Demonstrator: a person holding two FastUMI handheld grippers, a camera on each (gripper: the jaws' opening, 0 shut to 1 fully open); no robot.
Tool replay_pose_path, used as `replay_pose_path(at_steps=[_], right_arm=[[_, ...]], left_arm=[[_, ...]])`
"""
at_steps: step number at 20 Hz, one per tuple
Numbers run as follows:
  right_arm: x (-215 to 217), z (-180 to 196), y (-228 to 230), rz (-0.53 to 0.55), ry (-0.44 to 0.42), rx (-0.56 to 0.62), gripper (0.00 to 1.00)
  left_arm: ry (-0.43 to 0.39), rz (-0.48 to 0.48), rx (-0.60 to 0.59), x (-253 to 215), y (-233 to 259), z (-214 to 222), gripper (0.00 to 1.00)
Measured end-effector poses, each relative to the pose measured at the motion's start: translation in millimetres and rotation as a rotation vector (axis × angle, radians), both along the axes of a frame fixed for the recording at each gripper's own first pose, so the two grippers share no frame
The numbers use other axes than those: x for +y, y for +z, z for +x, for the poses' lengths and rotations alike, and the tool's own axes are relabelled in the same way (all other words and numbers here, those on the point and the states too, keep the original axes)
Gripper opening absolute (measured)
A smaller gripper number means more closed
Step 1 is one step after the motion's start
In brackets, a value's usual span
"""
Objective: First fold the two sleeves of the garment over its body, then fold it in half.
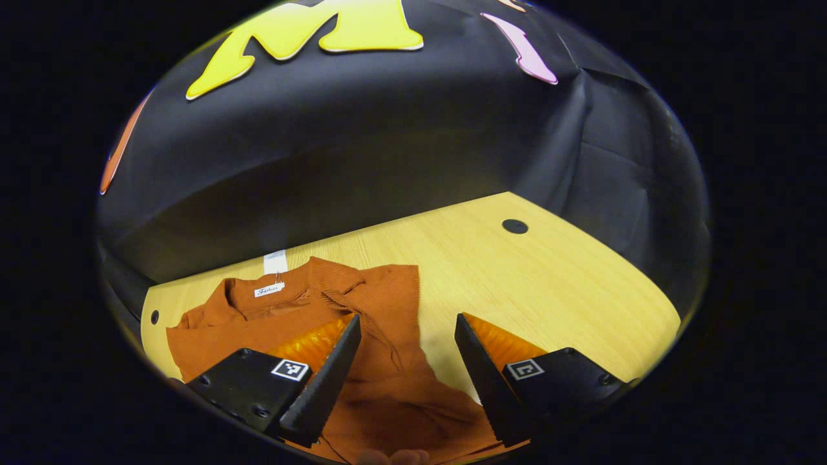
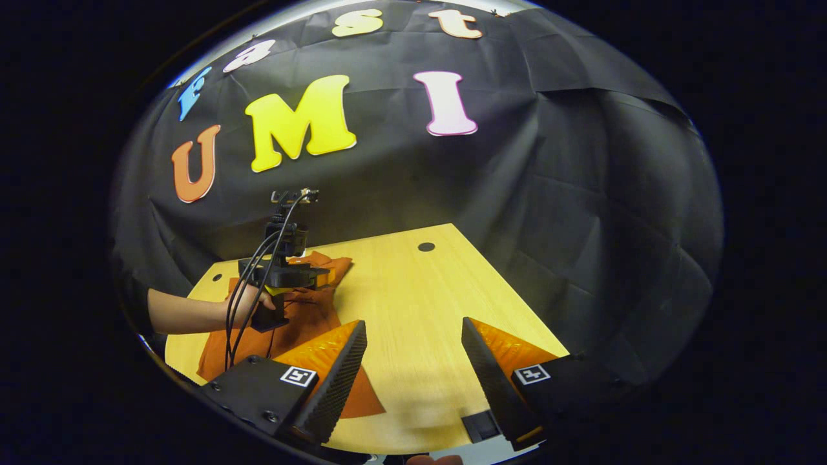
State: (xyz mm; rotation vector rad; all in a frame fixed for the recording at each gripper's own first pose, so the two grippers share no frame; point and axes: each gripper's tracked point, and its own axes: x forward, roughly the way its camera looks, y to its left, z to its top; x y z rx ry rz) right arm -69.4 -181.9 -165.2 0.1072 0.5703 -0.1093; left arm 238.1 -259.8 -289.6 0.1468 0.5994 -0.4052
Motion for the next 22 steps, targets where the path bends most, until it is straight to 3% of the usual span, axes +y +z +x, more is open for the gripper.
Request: replay_pose_path(at_steps=[5, 13, 17, 22], right_arm=[[40, 22, -7, -0.007, 0.114, -0.013, 0.95], [101, 53, -6, 0.012, 0.263, -0.060, 0.96], [114, 58, -13, 0.001, 0.304, -0.050, 0.96], [128, 58, -15, -0.020, 0.334, -0.051, 0.94]], left_arm=[[0.033, -0.119, -0.090, 34, 67, -48, 0.97], [0.291, -0.113, -0.239, 217, 162, -144, 0.96], [0.370, -0.112, -0.258, 276, 166, -180, 0.96], [0.407, -0.103, -0.253, 313, 149, -221, 0.99]])
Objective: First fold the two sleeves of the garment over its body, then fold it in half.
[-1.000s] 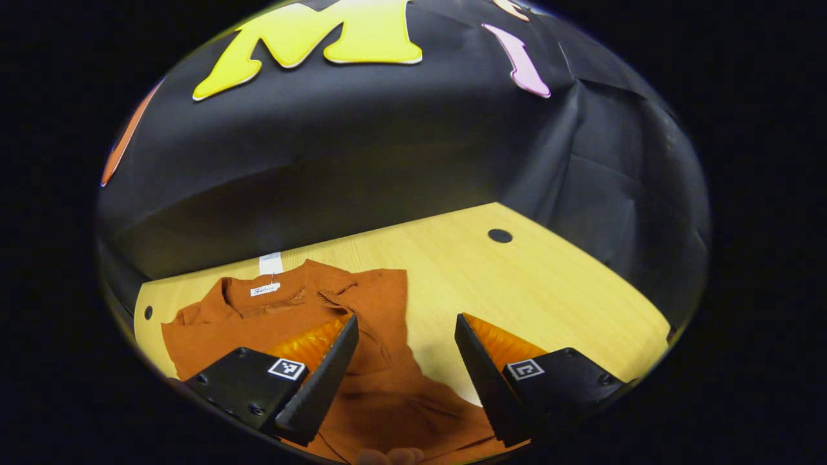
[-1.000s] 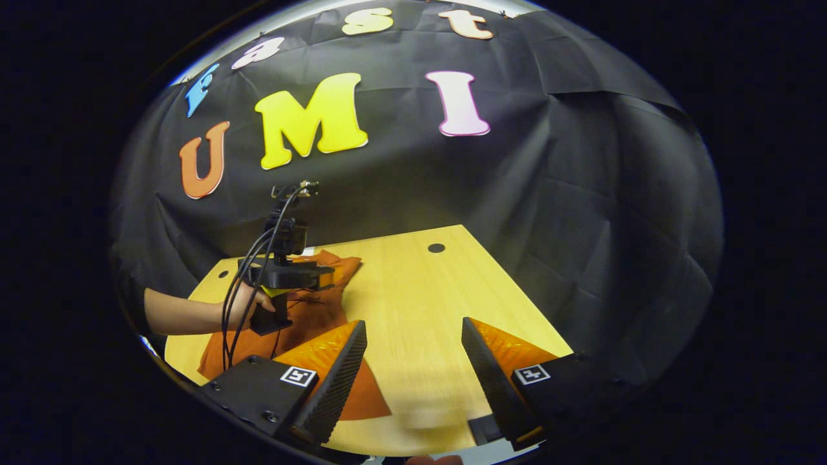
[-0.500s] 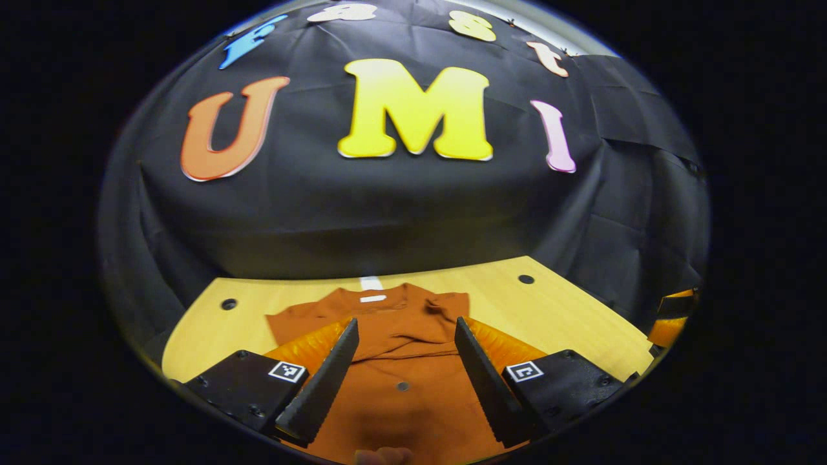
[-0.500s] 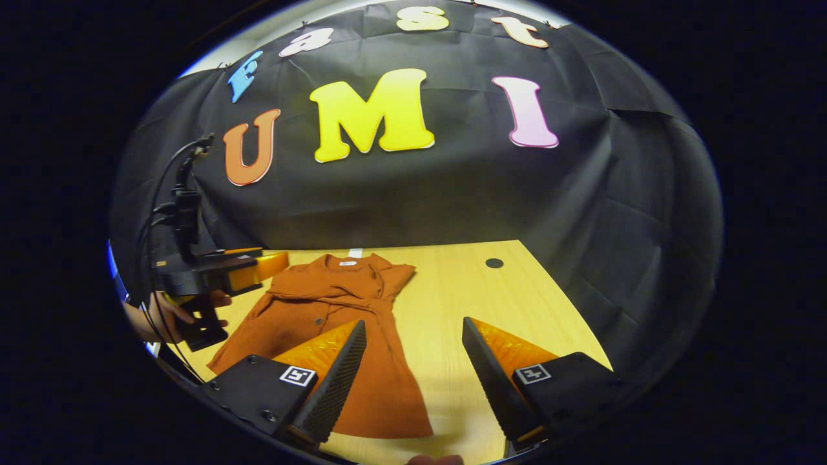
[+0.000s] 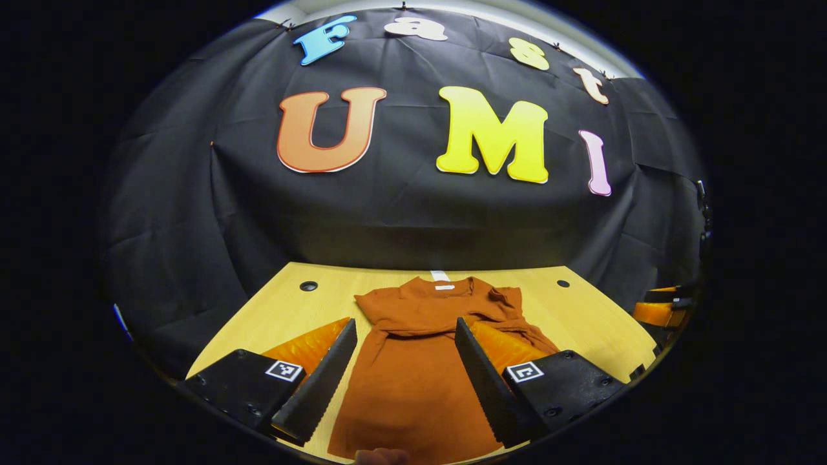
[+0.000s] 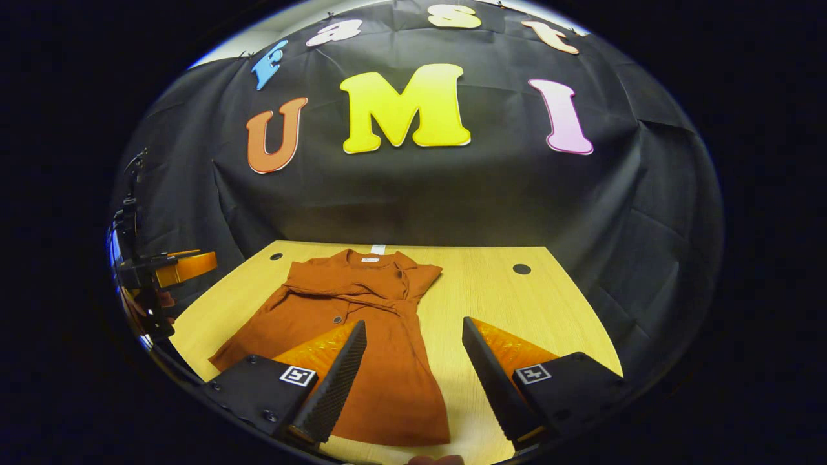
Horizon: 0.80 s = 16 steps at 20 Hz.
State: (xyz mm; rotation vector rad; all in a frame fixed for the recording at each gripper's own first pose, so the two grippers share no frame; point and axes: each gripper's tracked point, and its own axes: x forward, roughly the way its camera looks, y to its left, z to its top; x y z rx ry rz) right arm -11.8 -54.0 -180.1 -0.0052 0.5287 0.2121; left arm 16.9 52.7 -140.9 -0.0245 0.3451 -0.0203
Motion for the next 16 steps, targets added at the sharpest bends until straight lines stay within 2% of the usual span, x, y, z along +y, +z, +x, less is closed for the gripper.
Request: replay_pose_path(at_steps=[5, 9, 12, 14, 16], right_arm=[[2, -5, -6, 0.006, -0.001, 0.027, 0.96], [-17, -19, -31, -0.020, 0.005, 0.108, 0.96], [-34, -40, -63, -0.045, 0.002, 0.210, 0.96], [-42, -55, -86, -0.076, 0.002, 0.269, 0.96], [-46, -69, -108, -0.080, -0.006, 0.323, 0.94]], left_arm=[[0.019, -0.037, 0.061, 22, -17, -17, 0.98], [-0.005, -0.068, 0.209, 44, -58, -46, 0.99], [-0.004, -0.048, 0.377, 64, -102, -77, 0.99], [-0.002, -0.079, 0.464, 74, -130, -99, 0.99], [-0.033, -0.147, 0.560, 69, -156, -123, 0.99]])
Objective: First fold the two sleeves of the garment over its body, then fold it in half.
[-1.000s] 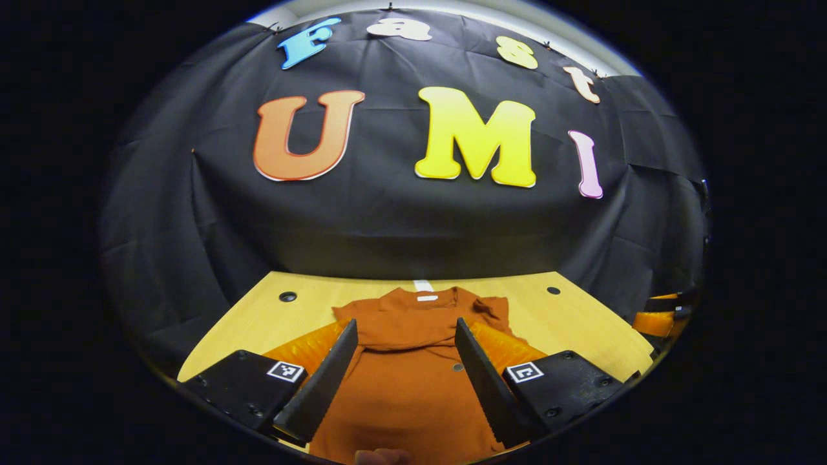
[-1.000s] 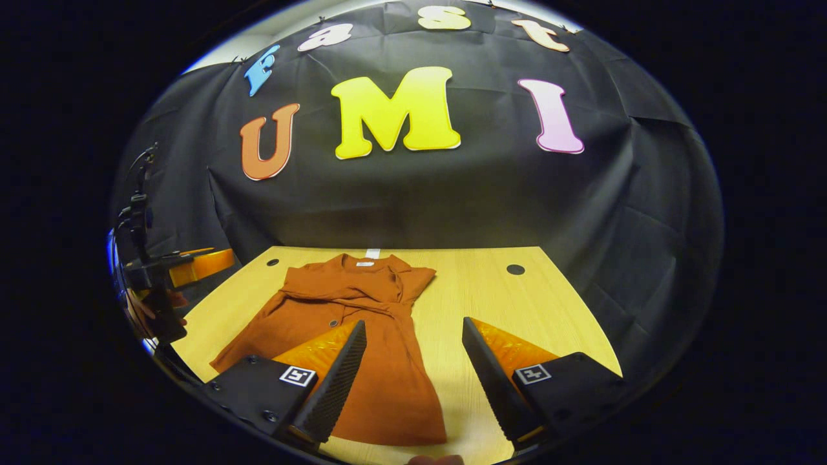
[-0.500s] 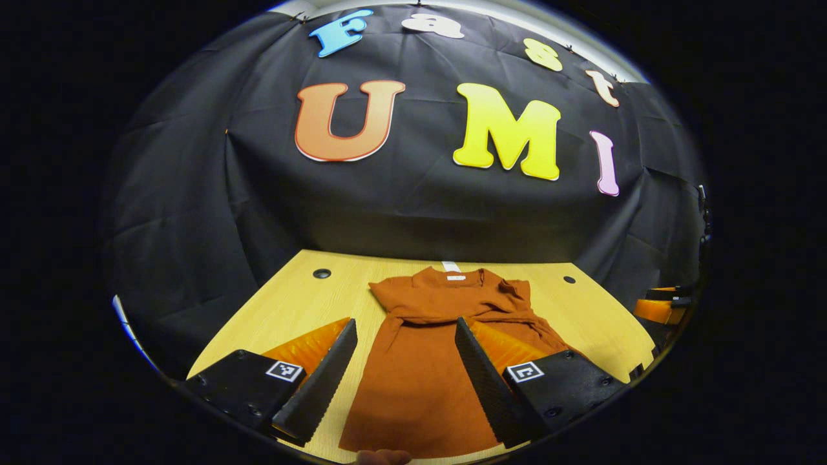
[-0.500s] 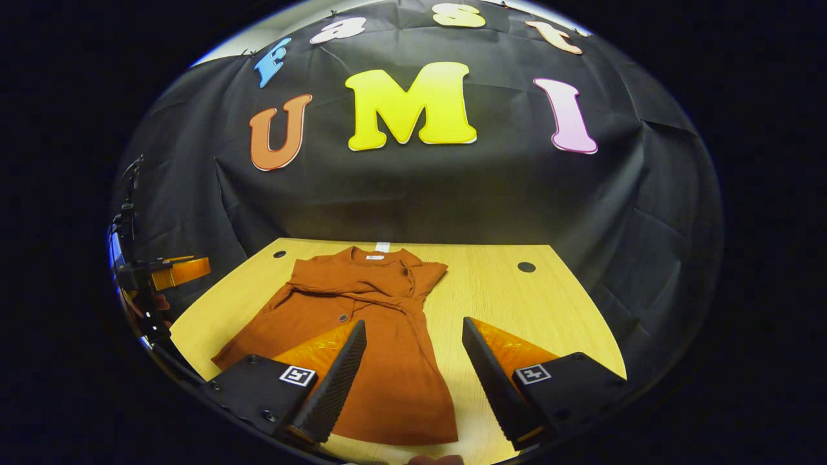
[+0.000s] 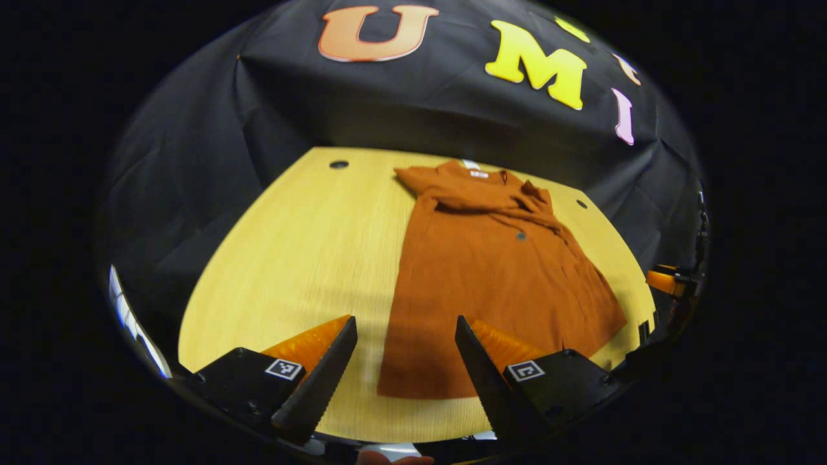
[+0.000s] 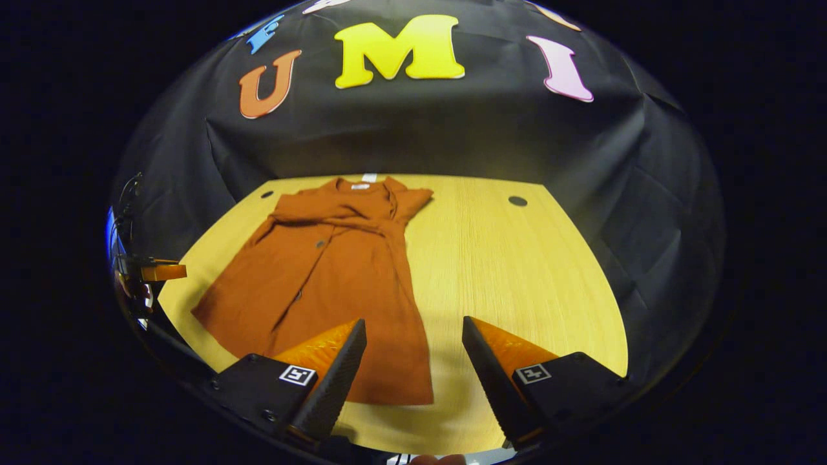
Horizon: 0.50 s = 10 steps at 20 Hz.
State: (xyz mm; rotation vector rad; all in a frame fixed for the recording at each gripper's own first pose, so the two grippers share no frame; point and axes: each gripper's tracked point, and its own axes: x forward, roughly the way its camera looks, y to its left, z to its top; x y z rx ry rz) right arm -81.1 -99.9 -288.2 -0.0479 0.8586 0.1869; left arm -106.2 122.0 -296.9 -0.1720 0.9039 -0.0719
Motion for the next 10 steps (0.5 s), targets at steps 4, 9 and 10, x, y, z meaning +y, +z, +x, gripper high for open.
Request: replay_pose_path(at_steps=[4, 9, 10], right_arm=[[-4, -21, -37, -0.010, -0.021, 0.079, 0.96], [-3, -31, -71, -0.034, -0.038, 0.130, 0.96], [-2, -35, -79, -0.041, -0.029, 0.144, 0.96]], left_arm=[[0.004, -0.107, 0.122, -5, -43, -29, 0.99], [-0.008, -0.134, 0.132, -10, -46, -36, 0.99], [-0.011, -0.132, 0.138, -15, -48, -36, 0.99]])
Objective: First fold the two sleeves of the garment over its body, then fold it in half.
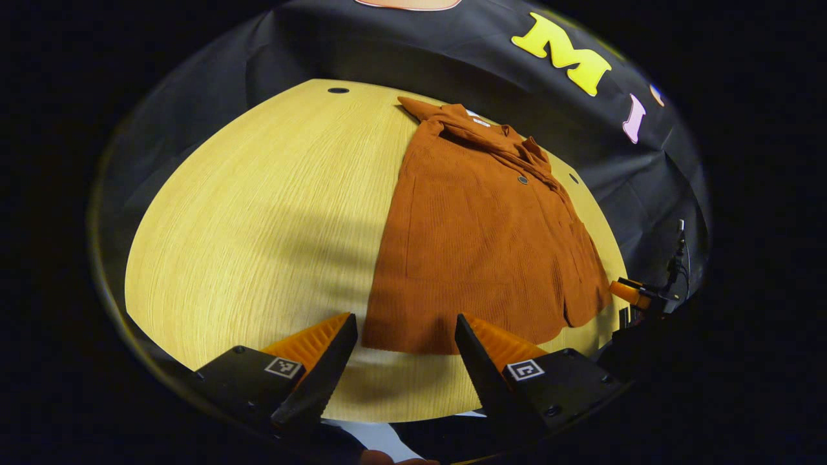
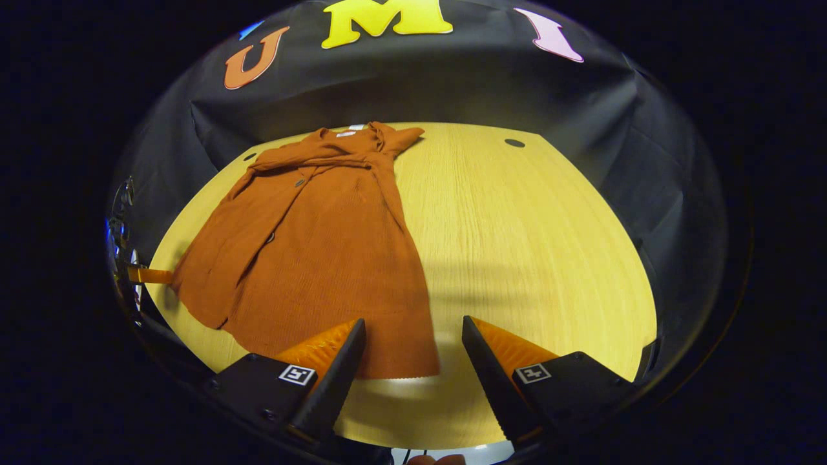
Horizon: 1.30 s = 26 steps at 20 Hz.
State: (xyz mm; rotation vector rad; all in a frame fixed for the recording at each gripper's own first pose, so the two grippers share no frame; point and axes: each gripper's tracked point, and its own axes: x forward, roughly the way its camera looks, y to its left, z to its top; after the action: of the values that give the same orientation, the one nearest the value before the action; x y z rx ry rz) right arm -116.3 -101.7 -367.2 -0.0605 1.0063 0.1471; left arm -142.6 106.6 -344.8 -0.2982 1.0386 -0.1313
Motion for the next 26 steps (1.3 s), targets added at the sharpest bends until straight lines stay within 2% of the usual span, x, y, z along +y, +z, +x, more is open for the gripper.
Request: replay_pose_path(at_steps=[2, 4, 6, 7, 8, 9, 10, 11, 12, 14, 15, 18, 23, 26], right_arm=[[7, -7, -12, -0.012, 0.020, 0.034, 0.96], [11, -8, -12, -0.020, 0.044, 0.017, 0.97], [18, -9, -9, -0.005, 0.038, 0.013, 0.84], [23, -7, -9, 0.003, 0.041, 0.009, 0.72], [26, -8, -9, 0.012, 0.051, 0.015, 0.66], [28, -4, -12, 0.016, 0.054, 0.014, 0.43], [32, -4, -11, 0.032, 0.048, 0.023, 0.36], [33, -2, -10, 0.042, 0.031, 0.028, 0.16], [33, -1, -12, 0.053, 0.019, 0.038, 0.13], [34, 3, -11, 0.085, -0.011, 0.052, 0.13], [35, 5, -10, 0.094, -0.020, 0.059, 0.02], [33, 8, 0, 0.104, -0.035, 0.048, 0.02], [32, 39, 43, 0.157, -0.063, -0.024, 0.02], [34, 68, 72, 0.214, -0.111, -0.067, 0.02]], left_arm=[[-0.007, 0.005, -0.004, -6, -1, 0, 0.99], [-0.011, 0.024, -0.005, -13, -3, 3, 0.98], [-0.044, 0.002, -0.006, -31, -4, 2, 0.96], [-0.055, -0.014, -0.006, -39, -4, 2, 0.91], [-0.057, -0.004, -0.005, -42, -4, 3, 0.97], [-0.053, 0.017, 0.000, -40, -8, 6, 0.82], [-0.045, 0.034, 0.003, -36, -10, 8, 0.76], [-0.036, 0.055, 0.009, -30, -13, 8, 0.61], [-0.019, 0.071, 0.012, -22, -15, 9, 0.45], [-0.004, 0.043, 0.004, -24, -13, 10, 0.13], [-0.007, 0.037, 0.005, -25, -13, 9, 0.11], [-0.026, 0.040, 0.003, -26, -6, 13, 0.07], [-0.050, 0.036, -0.126, -30, 47, 50, 0.06], [-0.043, -0.011, -0.194, -40, 76, 81, 0.06]])
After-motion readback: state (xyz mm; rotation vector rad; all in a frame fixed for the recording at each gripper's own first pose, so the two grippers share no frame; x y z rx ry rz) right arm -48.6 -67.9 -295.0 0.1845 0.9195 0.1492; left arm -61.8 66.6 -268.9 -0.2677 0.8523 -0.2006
